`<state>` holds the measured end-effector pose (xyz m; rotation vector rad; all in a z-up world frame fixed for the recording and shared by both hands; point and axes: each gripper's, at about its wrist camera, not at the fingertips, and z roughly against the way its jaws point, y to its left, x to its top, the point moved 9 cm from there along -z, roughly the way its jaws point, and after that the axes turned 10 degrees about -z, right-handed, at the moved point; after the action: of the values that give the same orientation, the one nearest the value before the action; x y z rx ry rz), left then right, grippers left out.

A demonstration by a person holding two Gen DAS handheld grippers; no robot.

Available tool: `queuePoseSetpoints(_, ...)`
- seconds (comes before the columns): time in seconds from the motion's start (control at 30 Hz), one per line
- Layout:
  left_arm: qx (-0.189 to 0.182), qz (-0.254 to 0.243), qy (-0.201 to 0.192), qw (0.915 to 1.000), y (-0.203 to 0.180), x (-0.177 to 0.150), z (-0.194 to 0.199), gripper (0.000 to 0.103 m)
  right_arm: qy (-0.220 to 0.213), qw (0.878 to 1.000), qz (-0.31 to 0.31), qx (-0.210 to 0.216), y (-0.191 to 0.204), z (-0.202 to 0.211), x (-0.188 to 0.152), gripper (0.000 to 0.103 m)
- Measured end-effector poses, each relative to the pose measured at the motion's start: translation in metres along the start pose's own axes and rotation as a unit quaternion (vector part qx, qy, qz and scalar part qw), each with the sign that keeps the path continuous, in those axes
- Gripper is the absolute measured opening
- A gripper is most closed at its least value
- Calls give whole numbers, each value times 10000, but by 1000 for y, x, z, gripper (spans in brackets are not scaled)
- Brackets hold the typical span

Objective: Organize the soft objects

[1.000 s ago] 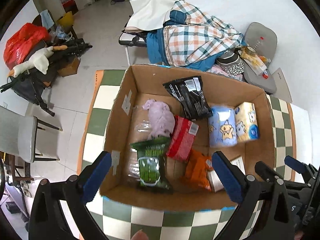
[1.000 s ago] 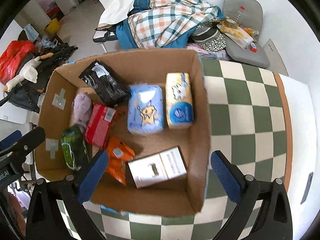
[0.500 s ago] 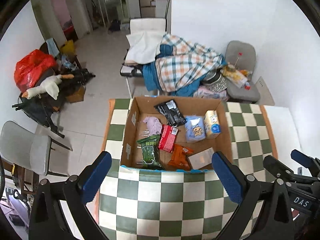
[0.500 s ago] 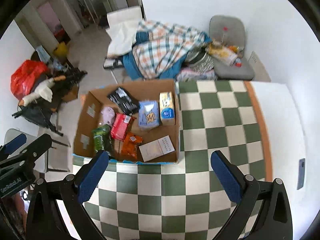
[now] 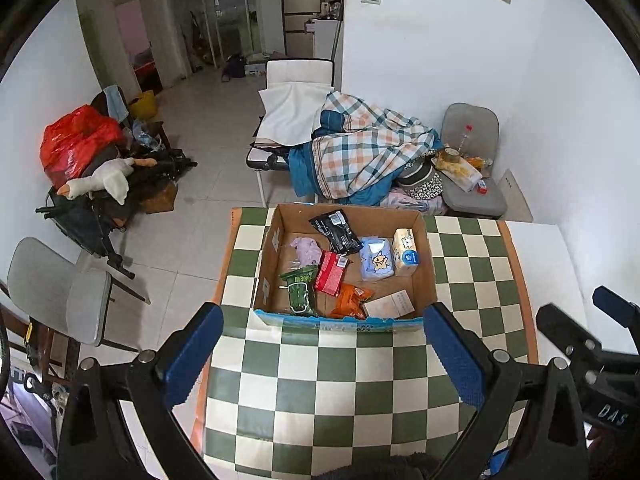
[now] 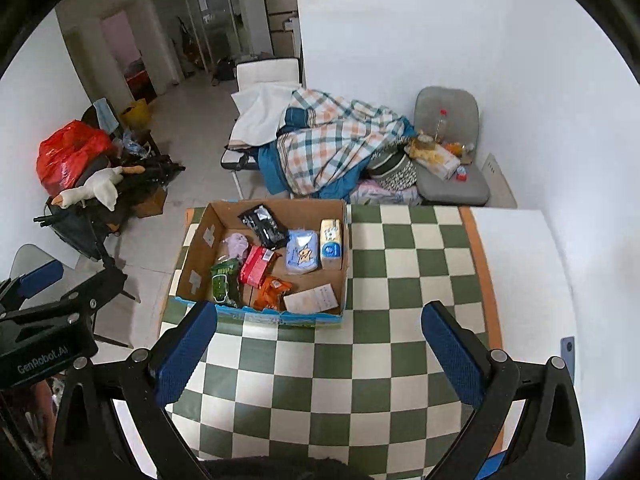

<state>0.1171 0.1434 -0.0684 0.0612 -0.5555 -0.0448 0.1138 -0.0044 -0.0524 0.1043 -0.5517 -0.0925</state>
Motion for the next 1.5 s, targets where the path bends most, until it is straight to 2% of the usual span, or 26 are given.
queuePoseSetpoints(0.37, 44, 87, -2, 10000, 2, -7, 6, 103, -124, 9999, -89, -21, -6, 18, 3, 103)
queuePoseSetpoints(1.5, 74, 12, -52, 10000, -3, -2, 13, 103, -287, 9993, -138, -214, -14, 18, 6, 103)
